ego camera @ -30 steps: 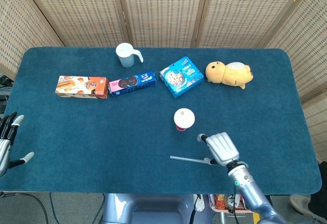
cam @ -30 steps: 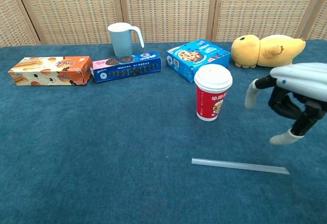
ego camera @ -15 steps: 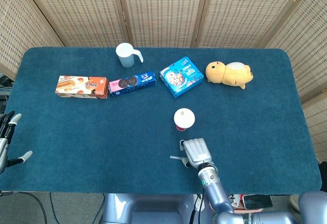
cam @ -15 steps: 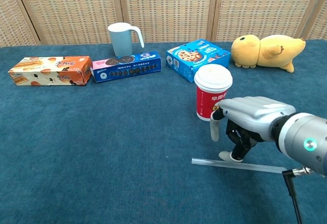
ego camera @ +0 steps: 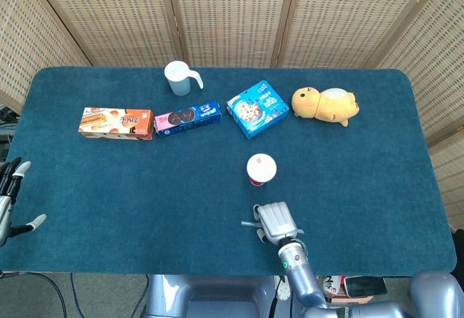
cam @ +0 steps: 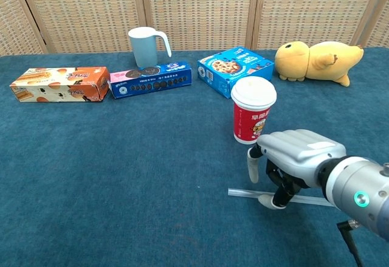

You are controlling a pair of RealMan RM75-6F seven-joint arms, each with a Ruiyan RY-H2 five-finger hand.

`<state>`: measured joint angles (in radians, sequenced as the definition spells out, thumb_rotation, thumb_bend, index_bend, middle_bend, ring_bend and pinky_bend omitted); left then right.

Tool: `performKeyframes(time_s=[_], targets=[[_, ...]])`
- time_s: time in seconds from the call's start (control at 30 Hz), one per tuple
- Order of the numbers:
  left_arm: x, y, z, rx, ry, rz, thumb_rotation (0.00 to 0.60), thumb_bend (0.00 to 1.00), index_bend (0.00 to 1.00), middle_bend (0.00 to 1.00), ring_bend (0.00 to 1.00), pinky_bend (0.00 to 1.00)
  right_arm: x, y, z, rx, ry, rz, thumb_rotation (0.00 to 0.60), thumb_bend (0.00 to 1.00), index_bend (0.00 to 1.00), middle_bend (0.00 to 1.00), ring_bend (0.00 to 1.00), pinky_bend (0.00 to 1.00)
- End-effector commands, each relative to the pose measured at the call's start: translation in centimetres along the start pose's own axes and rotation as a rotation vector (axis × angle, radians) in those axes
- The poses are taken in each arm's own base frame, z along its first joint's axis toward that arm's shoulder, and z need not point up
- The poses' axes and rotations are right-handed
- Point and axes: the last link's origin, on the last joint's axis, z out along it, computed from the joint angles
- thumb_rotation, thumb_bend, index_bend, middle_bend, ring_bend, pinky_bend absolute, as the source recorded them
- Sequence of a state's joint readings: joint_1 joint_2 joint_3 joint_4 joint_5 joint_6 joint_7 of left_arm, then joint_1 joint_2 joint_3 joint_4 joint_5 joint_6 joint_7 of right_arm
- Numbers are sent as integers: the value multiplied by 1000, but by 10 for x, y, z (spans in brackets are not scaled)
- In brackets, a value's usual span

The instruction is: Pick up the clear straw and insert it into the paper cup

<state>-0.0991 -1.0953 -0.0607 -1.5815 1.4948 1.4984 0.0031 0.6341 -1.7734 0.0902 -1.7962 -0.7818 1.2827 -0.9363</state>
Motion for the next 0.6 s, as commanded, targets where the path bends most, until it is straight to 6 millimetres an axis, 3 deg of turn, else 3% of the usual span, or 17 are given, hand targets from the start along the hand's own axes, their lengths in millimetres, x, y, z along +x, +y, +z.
performKeyframes(time_s=[0.03, 0.6], targets=[[0, 0, 0, 0, 0, 0, 600, 92, 0, 0, 0, 0, -6, -1, 0, 14, 12, -23, 600, 382, 498, 884, 783, 988], [0, -1, 1, 6, -1, -1, 600, 92, 0, 0, 0, 0, -20, 0, 6, 39, 47, -85, 600, 382, 510, 885, 783, 988]])
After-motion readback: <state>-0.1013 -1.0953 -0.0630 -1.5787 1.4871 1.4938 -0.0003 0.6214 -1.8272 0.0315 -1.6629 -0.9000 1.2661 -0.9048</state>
